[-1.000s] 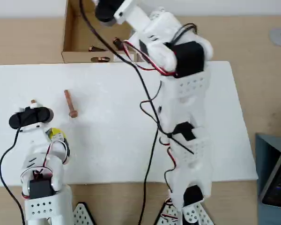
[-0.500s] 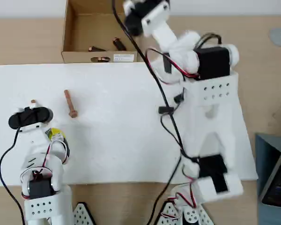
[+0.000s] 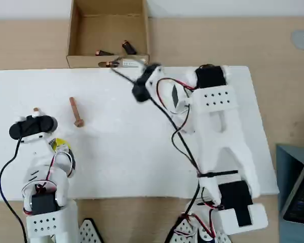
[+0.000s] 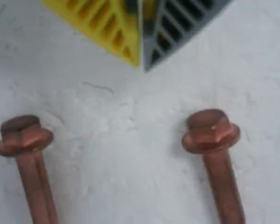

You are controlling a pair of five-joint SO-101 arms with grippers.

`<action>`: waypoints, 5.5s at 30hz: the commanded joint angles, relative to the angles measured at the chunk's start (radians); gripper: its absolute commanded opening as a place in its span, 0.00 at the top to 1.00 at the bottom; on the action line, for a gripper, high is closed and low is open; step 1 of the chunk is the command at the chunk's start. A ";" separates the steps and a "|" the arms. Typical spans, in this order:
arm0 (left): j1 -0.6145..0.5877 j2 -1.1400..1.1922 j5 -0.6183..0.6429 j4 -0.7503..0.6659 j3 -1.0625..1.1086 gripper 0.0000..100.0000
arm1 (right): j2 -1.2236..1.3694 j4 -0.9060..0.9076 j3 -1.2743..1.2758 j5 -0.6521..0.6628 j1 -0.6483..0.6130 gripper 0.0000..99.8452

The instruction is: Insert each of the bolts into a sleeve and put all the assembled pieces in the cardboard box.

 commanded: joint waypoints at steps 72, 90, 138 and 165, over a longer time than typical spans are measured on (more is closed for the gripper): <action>0.000 -0.007 -0.008 -0.014 0.009 1.00 | 0.174 -0.215 -0.151 0.169 0.048 0.99; -0.002 -0.007 -0.008 -0.015 0.008 1.00 | -0.352 0.032 -0.209 -0.255 0.050 0.99; -0.187 1.664 0.092 0.410 -1.501 0.95 | -0.748 -0.069 0.369 -0.718 0.432 0.99; -0.209 2.196 0.049 0.589 -1.880 0.90 | -0.748 -0.132 0.469 -0.715 0.432 0.99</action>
